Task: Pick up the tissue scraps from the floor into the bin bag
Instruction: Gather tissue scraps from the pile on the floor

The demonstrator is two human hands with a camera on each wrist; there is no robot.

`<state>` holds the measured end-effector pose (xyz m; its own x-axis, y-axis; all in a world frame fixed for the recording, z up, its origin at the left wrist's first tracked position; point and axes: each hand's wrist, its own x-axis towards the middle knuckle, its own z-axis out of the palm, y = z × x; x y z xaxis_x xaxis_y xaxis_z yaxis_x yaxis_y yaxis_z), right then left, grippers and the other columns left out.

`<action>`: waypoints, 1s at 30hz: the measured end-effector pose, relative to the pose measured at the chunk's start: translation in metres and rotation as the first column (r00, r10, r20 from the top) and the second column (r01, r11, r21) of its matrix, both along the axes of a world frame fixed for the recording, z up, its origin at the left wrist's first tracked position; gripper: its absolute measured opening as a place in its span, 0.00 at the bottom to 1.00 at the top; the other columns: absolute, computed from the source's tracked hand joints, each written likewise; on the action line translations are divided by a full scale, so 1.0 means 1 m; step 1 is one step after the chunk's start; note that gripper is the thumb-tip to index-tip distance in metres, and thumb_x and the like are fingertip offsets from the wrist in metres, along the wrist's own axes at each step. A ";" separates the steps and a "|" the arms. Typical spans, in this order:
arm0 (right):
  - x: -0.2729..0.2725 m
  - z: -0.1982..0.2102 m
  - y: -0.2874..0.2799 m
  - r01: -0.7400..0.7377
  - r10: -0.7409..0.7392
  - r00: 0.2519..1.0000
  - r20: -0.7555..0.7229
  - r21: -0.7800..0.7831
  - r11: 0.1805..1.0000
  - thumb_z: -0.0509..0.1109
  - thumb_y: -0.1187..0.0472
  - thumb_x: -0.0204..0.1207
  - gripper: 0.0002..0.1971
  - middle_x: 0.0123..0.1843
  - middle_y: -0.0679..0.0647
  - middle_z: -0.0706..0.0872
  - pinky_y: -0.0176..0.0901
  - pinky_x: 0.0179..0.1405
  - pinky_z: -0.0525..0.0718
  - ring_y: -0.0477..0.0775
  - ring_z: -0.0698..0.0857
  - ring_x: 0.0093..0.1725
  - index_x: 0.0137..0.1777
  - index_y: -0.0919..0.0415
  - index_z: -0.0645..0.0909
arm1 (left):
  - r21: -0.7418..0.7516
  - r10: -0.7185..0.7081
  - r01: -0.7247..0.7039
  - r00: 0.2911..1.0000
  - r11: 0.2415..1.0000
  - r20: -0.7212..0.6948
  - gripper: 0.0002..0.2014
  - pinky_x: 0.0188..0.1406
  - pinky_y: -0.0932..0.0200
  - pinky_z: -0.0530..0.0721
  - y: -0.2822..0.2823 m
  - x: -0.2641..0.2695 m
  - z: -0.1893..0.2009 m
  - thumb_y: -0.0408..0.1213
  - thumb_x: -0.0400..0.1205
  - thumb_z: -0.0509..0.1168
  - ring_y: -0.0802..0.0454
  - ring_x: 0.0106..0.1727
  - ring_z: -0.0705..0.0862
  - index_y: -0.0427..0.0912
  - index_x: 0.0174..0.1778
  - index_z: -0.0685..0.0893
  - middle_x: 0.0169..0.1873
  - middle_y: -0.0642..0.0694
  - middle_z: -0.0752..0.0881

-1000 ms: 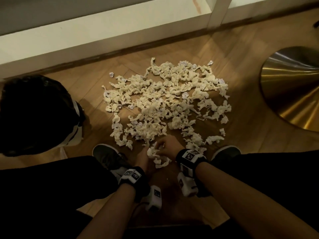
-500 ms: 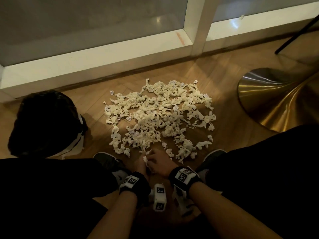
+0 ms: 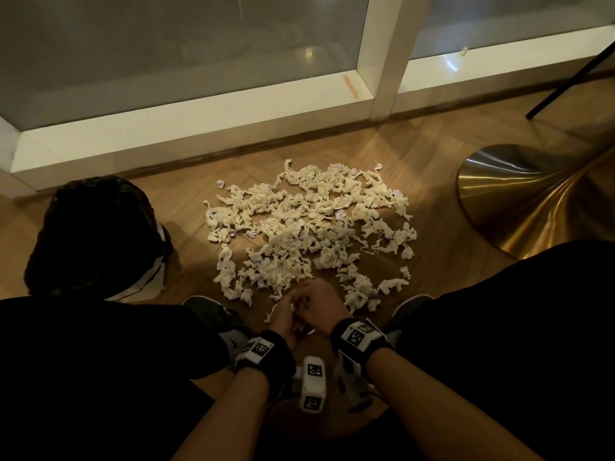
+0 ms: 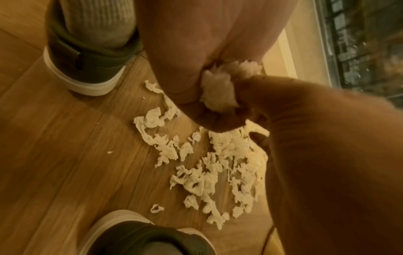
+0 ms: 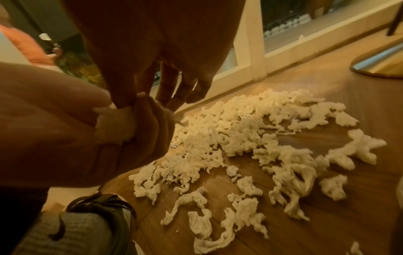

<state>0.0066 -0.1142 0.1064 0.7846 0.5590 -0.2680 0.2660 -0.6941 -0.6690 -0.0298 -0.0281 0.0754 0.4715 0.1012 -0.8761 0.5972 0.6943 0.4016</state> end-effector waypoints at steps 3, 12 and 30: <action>-0.004 0.004 0.003 -0.097 0.097 0.995 -0.003 0.006 0.995 0.70 0.61 0.71 0.11 0.53 0.55 0.84 0.44 0.54 0.78 0.56 0.79 0.56 0.52 0.59 0.88 | -0.021 0.008 -0.008 1.000 1.000 -0.003 0.17 0.26 0.60 0.83 0.010 0.001 0.005 0.44 0.88 0.52 0.48 0.39 0.82 0.39 0.47 0.83 0.37 0.41 0.85; 0.000 0.007 0.006 -0.104 0.098 0.994 0.039 0.169 0.980 0.72 0.68 0.70 0.07 0.52 0.54 0.89 0.37 0.54 0.81 0.51 0.86 0.50 0.45 0.61 0.90 | -0.083 0.024 -0.026 0.999 0.996 -0.021 0.18 0.28 0.58 0.82 0.023 0.005 0.007 0.44 0.86 0.54 0.48 0.33 0.83 0.36 0.42 0.82 0.31 0.39 0.85; 0.007 0.014 0.004 -0.225 0.222 0.967 0.126 0.006 0.974 0.73 0.63 0.72 0.11 0.57 0.55 0.86 0.48 0.61 0.75 0.55 0.79 0.58 0.54 0.60 0.88 | -0.153 0.071 -0.068 0.997 0.986 0.009 0.19 0.29 0.59 0.86 0.019 0.007 0.014 0.49 0.86 0.55 0.45 0.37 0.87 0.37 0.46 0.84 0.33 0.38 0.88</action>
<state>0.0131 -0.1104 0.1208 0.6655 0.7282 -0.1634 0.4946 -0.5943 -0.6341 -0.0225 -0.0093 0.0897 0.4808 -0.0002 -0.8768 0.5402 0.7878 0.2960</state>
